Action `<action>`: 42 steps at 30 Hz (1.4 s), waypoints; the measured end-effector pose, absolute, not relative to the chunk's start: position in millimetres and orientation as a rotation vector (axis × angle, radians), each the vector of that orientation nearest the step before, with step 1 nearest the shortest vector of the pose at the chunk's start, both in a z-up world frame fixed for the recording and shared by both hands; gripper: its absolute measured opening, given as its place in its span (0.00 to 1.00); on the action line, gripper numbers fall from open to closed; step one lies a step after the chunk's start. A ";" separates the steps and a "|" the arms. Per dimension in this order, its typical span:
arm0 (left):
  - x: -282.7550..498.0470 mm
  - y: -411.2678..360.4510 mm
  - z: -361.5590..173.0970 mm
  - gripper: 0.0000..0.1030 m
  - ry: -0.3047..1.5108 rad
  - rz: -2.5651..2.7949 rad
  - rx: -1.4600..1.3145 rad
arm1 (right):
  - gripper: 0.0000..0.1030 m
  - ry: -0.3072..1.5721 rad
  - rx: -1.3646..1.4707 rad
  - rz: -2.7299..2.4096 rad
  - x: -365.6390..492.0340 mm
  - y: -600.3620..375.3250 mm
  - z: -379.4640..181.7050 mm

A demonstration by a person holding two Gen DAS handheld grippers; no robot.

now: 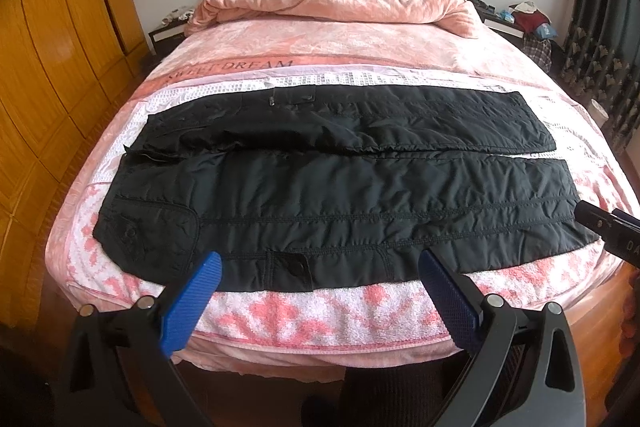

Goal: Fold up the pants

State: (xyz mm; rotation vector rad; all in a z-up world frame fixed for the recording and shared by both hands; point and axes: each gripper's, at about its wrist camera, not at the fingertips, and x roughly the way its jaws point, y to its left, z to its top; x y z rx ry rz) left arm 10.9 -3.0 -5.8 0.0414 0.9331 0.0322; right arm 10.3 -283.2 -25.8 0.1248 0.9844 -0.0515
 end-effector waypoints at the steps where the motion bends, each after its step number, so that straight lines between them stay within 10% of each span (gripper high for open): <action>1: 10.8 -3.2 -6.3 0.96 0.934 0.032 0.042 | 0.98 0.984 0.128 -0.056 10.1 -284.3 -25.7; 42: 14.5 -6.3 -5.1 0.96 0.938 0.032 0.042 | 0.98 0.978 0.130 -0.052 15.1 -290.5 -26.7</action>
